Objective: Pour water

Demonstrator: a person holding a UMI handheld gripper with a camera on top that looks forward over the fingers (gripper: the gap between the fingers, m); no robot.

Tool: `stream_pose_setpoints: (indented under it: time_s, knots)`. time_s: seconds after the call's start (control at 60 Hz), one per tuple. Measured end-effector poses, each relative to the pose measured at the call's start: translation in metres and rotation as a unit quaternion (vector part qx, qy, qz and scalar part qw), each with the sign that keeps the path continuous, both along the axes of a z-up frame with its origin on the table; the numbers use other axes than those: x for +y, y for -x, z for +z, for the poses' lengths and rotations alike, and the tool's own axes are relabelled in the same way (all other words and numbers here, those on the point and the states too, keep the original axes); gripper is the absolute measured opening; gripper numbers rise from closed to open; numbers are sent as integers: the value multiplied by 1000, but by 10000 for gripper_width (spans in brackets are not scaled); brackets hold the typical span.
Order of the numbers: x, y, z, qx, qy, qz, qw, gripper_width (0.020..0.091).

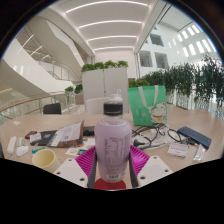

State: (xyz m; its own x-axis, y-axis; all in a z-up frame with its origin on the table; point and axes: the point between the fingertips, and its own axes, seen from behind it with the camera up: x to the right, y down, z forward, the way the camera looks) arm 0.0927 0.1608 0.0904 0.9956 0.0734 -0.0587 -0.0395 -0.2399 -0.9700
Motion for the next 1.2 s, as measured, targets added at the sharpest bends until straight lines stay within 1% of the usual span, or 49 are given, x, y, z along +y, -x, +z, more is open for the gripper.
stream_pose_setpoints:
  time_s: [0.083, 0.1, 0.117, 0.133, 0.2, 0.217, 0.233, 0.367, 0.45, 0.533, 0.567, 0.633, 0.65, 0.7, 0.733, 0.783, 0.9, 0.983, 1.1, 1.2]
  knots:
    - [-3, 2, 5, 2, 14, 10, 1000, 509]
    - [-2, 8, -21, 3, 13, 16, 1000, 504]
    - [-2, 13, -38, 1, 13, 21, 1000, 505]
    - [-9, 8, -26, -6, 18, 25, 1000, 508]
    - [-14, 13, -41, -28, 37, 40, 998, 510]
    - [-12, 15, -50, -32, 41, 45, 998, 527]
    - [-16, 13, -42, -37, 30, 46, 998, 519]
    - [-18, 13, -46, -36, 33, 53, 997, 520]
    - [-20, 12, -44, -27, 38, 57, 997, 548]
    - [-28, 12, -53, -28, 77, 61, 995, 600]
    - [-34, 12, -58, -30, 98, 61, 993, 665]
    - [-47, 13, -60, -27, 121, 63, 990, 835]
    - [-52, 13, -59, -25, 126, 62, 990, 854]
    - [-65, 17, -58, -20, 141, 62, 988, 834]
    - [-78, 17, -58, -22, 148, 60, 987, 836]
    - [-97, 17, -51, -32, 155, 54, 986, 837]
    - [-147, 23, -22, -57, 160, 38, 985, 837]
    - [-187, 36, 6, -60, 155, 26, 986, 835]
    - [-242, 59, 50, -68, 133, -5, 989, 835]
    - [-291, 88, 78, -66, 126, -18, 990, 842]
